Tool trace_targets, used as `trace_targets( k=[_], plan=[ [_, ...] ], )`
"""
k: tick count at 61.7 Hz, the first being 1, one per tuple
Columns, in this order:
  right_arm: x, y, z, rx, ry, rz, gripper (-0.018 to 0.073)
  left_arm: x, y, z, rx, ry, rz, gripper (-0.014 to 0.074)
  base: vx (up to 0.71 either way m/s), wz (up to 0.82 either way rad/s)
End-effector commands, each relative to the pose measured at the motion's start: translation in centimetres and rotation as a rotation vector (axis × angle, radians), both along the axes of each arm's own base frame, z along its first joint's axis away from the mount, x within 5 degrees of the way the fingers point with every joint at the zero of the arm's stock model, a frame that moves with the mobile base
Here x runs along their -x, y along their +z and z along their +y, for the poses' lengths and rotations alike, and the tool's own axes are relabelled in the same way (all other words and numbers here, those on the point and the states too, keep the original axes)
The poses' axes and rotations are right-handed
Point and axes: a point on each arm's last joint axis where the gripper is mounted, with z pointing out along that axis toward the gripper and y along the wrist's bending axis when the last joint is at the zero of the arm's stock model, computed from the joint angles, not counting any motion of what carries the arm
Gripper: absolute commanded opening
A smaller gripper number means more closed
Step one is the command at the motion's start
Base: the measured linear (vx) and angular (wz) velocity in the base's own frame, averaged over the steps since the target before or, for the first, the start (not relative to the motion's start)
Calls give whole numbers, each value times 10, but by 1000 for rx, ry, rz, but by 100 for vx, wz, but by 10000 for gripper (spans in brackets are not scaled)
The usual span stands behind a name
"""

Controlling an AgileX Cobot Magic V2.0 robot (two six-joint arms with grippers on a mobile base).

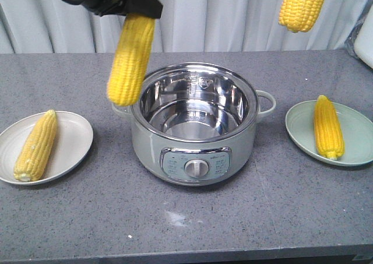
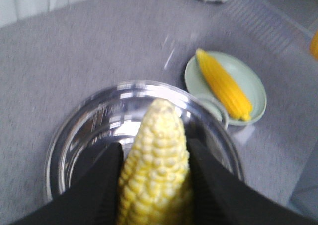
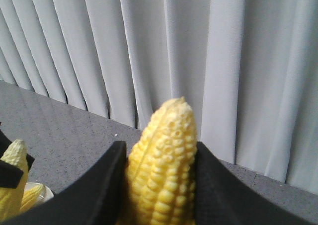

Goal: Distribute corn equally
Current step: 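Lift the last cob out of the pot with the left gripper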

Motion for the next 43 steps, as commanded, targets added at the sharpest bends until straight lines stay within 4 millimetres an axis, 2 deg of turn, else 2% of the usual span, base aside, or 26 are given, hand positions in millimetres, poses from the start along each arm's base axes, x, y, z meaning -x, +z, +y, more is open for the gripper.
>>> trace_targets(
  k=[1, 43],
  plan=[
    [16, 24, 0, -41, -20, -93, 7, 27, 32, 6, 38, -8, -41, -8, 0, 0],
    [16, 23, 0, -41, -17, -91, 7, 28, 32, 6, 36, -14, -34, -7, 0, 0]
  ],
)
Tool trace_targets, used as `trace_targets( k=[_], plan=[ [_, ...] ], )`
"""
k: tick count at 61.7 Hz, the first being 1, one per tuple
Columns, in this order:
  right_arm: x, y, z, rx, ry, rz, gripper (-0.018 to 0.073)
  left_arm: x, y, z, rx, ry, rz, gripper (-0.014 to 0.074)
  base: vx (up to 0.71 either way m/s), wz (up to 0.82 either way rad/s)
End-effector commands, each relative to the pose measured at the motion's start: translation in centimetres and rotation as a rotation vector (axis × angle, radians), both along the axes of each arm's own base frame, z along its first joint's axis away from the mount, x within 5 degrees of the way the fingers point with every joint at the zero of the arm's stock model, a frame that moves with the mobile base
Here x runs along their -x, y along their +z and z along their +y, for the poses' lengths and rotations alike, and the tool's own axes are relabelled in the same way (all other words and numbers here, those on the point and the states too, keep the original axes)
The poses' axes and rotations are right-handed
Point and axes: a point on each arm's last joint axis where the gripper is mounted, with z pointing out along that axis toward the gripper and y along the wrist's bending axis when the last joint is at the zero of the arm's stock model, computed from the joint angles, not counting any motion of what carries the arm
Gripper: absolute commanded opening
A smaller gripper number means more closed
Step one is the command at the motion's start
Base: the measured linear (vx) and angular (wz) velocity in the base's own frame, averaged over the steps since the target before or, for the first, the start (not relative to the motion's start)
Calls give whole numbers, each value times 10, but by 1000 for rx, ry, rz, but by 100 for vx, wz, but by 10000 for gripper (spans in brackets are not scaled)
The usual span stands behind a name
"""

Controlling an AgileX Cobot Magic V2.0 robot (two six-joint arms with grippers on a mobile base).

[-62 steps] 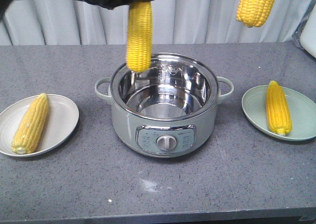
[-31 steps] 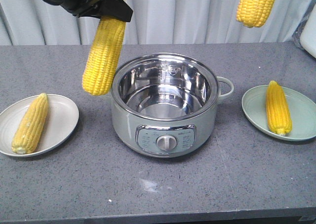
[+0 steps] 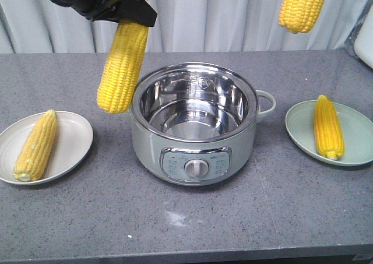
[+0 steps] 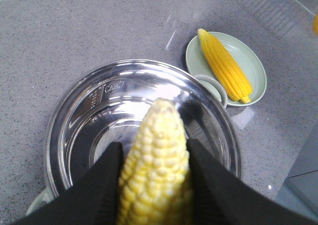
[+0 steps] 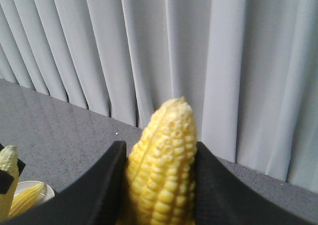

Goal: Distribute corn equally
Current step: 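Lift the last cob out of the pot with the left gripper, then turn the base away from the pot while holding both cobs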

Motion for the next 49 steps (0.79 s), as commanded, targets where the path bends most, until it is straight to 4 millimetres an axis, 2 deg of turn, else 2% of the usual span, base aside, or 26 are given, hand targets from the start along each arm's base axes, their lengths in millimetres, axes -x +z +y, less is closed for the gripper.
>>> trace_targets(
  k=[1, 49],
  plan=[
    [16, 24, 0, -43, -22, -95, 7, 20, 31, 3, 68, -4, -78, -7, 0, 0],
    [16, 24, 0, -43, -22, -95, 7, 20, 31, 3, 68, -4, -78, -8, 0, -1]
  ],
)
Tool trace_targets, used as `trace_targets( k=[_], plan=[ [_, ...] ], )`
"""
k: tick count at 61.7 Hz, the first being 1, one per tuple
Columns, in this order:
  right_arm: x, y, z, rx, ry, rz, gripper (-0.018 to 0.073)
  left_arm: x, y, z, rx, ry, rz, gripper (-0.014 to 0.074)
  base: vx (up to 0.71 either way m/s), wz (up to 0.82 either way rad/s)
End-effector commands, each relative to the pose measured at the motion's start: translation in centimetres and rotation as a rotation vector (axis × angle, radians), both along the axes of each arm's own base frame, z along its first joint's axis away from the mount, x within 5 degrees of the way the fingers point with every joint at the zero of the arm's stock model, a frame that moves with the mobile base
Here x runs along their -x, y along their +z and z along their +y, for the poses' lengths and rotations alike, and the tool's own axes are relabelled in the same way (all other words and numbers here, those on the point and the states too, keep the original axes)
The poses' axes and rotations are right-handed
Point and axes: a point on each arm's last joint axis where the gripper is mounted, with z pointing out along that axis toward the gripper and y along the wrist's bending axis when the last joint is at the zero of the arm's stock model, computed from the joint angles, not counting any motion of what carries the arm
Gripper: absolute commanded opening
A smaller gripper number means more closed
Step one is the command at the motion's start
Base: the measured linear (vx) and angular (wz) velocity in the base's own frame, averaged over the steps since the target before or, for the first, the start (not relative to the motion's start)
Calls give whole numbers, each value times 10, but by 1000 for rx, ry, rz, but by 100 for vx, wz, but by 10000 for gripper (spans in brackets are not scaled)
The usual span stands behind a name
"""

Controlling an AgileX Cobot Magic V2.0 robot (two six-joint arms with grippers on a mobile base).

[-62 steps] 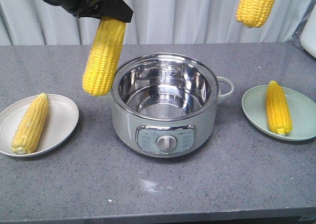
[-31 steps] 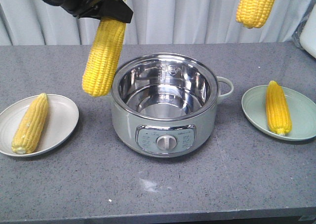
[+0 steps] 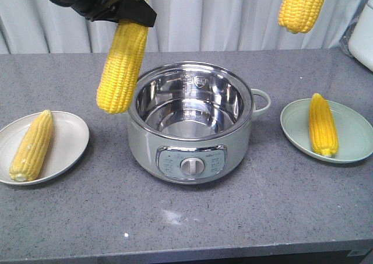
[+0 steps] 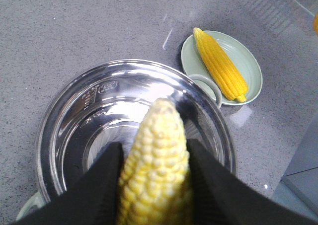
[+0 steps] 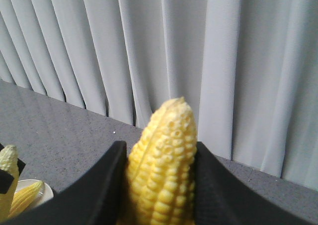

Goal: Distribute corn equally
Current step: 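Turn the base away from the pot while holding both cobs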

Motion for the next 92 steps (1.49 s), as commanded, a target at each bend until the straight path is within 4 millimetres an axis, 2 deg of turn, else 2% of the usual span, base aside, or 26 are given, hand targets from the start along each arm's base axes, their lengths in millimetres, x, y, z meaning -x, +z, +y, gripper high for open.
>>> trace_targets(
  k=[1, 92],
  plan=[
    [16, 24, 0, -43, -22, -95, 7, 20, 31, 3, 68, -4, -78, -8, -1, -5],
    [16, 24, 0, -43, -22, -95, 7, 20, 31, 3, 68, -4, -78, -8, 0, -13]
  ],
)
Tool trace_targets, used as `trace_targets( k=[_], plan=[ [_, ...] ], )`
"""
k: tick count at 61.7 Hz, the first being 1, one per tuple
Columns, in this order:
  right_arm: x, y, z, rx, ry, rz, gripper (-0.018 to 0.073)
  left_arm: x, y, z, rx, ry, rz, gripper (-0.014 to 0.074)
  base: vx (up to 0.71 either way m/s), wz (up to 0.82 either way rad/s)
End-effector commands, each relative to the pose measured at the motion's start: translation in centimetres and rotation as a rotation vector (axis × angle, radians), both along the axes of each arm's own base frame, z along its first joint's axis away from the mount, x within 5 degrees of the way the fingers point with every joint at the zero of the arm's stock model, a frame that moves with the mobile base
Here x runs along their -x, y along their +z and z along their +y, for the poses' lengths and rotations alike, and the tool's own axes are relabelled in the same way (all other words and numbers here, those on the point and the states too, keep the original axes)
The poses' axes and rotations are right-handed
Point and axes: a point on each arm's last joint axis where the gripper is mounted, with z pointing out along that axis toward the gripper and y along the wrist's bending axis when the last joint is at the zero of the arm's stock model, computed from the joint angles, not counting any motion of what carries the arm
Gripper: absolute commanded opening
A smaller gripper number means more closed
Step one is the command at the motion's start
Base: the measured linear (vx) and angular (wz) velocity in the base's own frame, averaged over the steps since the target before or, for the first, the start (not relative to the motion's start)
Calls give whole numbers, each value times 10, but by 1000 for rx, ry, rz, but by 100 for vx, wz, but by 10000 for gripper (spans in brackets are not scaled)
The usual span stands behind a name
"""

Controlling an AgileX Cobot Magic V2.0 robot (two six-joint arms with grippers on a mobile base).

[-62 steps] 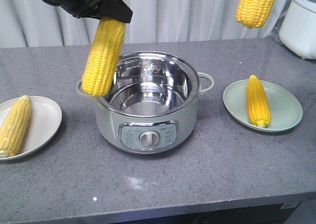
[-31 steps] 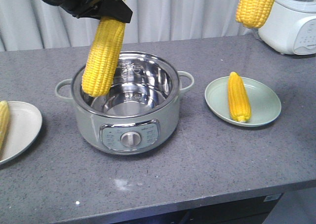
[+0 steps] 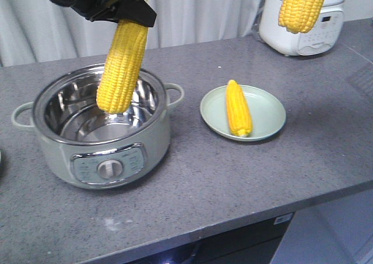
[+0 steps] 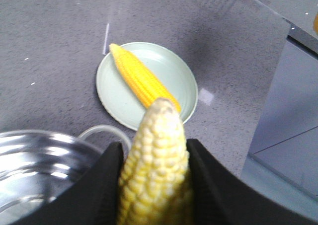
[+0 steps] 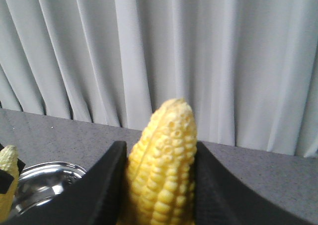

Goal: Distribute corn equally
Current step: 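Turn the base away from the pot while holding both cobs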

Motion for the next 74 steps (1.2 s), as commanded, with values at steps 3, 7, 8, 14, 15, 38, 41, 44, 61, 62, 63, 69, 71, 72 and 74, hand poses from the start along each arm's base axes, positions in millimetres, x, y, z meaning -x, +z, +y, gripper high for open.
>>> trace_targets(
  k=[3, 7, 8, 14, 15, 38, 41, 44, 61, 62, 63, 69, 71, 72, 74],
  plan=[
    [16, 24, 0, -43, -22, -95, 7, 20, 31, 3, 68, -5, -80, -8, 0, -26],
    [16, 24, 0, -43, -22, -95, 7, 20, 31, 3, 68, -5, -80, -8, 0, -26],
    [16, 24, 0, -43, -22, -95, 7, 20, 31, 3, 68, -5, -80, -8, 0, -26],
    [16, 24, 0, -43, -22, -95, 7, 20, 31, 3, 68, -5, -80, -8, -1, -27],
    [16, 24, 0, -43, -22, -95, 7, 20, 31, 3, 68, -5, -80, -8, -1, -27],
    [16, 24, 0, -43, -22, -95, 7, 20, 31, 3, 68, -5, -80, -8, -1, -30],
    [16, 24, 0, -43, -22, -95, 7, 20, 31, 3, 68, -5, -80, -8, -1, -35],
    [16, 24, 0, -43, -22, -95, 7, 20, 31, 3, 68, -5, -80, -8, -1, -37],
    [16, 24, 0, -43, -22, -95, 7, 20, 31, 3, 68, -5, -80, -8, -2, -41],
    [16, 24, 0, -43, -22, -95, 7, 20, 31, 3, 68, -5, -80, -8, -2, -41],
    [16, 24, 0, -43, -22, -95, 7, 20, 31, 3, 68, -5, -80, -8, -2, -41],
    [16, 24, 0, -43, -22, -95, 7, 20, 31, 3, 68, -5, -80, -8, -3, -41],
    [16, 24, 0, -43, -22, -95, 7, 20, 31, 3, 68, -5, -80, -8, -3, -40],
    [16, 24, 0, -43, -22, -95, 7, 20, 31, 3, 68, -5, -80, -8, -3, -40],
    [16, 24, 0, -43, -22, -95, 7, 20, 31, 3, 68, -5, -80, -8, -3, -40]
  ],
)
